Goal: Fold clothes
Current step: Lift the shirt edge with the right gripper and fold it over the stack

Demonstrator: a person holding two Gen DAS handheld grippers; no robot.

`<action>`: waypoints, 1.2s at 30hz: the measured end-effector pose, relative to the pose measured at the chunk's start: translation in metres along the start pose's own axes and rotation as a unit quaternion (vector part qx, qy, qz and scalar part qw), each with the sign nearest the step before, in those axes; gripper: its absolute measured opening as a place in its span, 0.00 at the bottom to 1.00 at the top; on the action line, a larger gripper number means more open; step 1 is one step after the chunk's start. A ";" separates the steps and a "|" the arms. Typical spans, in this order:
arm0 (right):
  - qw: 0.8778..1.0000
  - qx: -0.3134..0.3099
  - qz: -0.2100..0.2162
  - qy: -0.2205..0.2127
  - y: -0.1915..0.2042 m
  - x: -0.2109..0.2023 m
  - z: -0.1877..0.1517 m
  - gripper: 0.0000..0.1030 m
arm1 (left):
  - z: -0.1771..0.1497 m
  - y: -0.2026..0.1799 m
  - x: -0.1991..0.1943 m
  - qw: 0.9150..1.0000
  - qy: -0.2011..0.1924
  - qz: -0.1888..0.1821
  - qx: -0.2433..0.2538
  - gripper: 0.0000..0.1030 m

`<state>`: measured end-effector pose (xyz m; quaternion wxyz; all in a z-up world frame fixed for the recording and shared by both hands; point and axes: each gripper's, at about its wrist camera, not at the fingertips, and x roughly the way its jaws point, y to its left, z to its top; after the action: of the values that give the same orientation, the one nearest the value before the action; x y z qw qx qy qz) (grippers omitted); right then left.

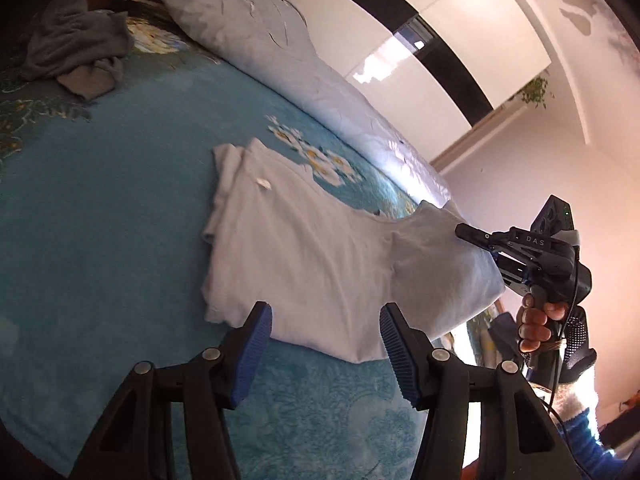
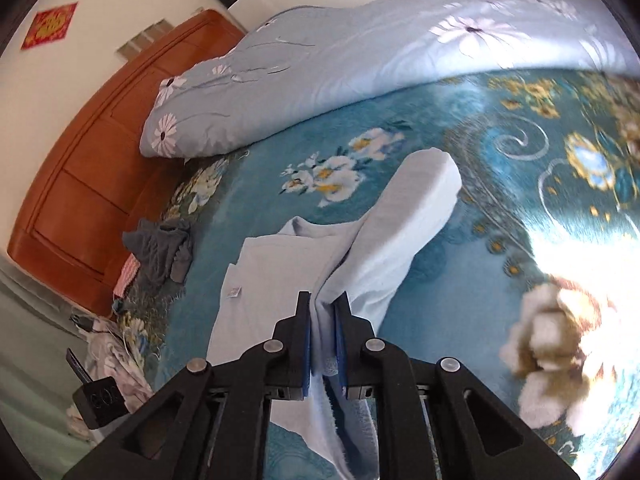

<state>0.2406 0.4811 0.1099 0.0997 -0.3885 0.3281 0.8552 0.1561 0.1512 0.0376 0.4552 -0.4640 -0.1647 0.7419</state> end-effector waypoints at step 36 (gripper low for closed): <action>0.998 -0.036 -0.038 0.042 0.000 0.045 -0.063 0.23 | 0.016 -0.010 0.101 0.996 0.094 -0.003 0.003 0.63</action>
<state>0.2472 0.4371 0.0467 0.1043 -0.4398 0.2857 0.8451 0.1322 0.2428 -0.0015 0.4721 -0.5302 -0.1201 0.6940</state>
